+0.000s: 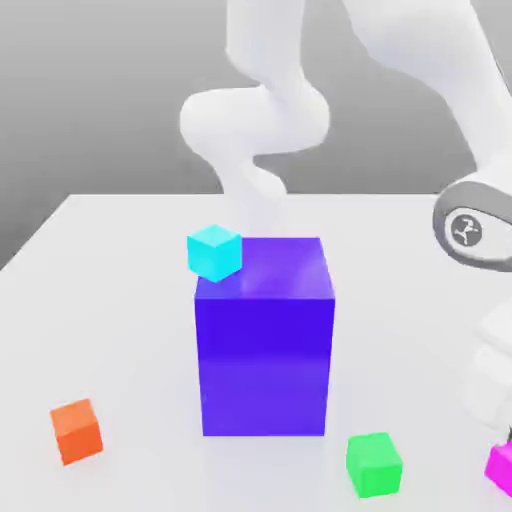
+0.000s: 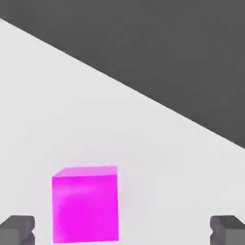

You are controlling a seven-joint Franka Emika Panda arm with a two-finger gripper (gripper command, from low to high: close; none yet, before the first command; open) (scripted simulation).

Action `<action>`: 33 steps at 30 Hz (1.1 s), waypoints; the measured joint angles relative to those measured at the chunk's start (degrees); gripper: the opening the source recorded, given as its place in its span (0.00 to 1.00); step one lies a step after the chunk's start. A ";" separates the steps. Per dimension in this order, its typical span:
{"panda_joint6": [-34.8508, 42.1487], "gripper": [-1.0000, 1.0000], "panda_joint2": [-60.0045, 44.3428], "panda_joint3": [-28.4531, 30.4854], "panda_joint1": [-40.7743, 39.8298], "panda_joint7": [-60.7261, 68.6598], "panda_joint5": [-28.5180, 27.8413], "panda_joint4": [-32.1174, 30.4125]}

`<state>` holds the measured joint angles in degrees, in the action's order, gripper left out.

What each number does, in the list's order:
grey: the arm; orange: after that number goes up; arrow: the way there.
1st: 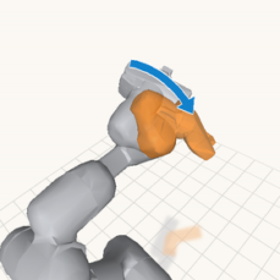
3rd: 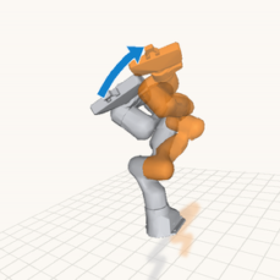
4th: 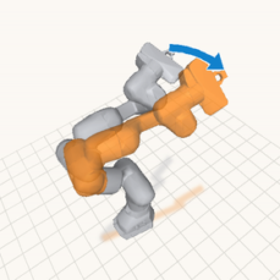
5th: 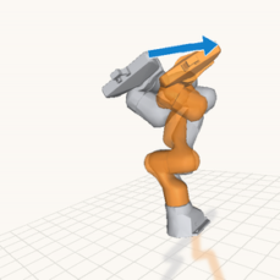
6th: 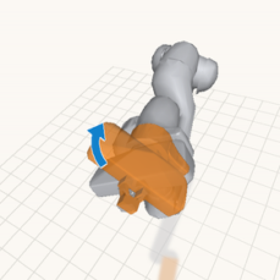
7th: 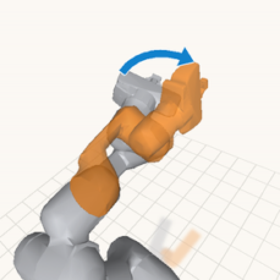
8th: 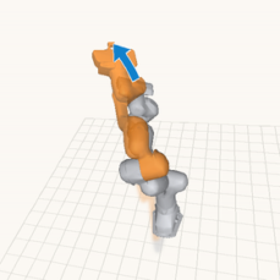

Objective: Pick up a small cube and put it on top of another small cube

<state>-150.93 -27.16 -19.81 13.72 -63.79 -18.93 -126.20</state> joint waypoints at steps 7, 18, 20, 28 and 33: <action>-4.07 0.00 -5.68 2.95 2.52 -2.07 -2.83 1.40; 1.96 0.00 9.03 -0.65 -6.19 4.85 6.14 -6.75; 1.97 0.00 12.94 -0.07 -9.08 7.09 8.95 -10.19; -5.54 0.00 12.93 4.66 -12.53 7.98 9.63 -16.75; -6.88 1.00 11.47 5.39 -11.99 7.26 8.65 -16.68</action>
<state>-157.80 -15.68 -14.42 1.73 -56.53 -10.28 -142.88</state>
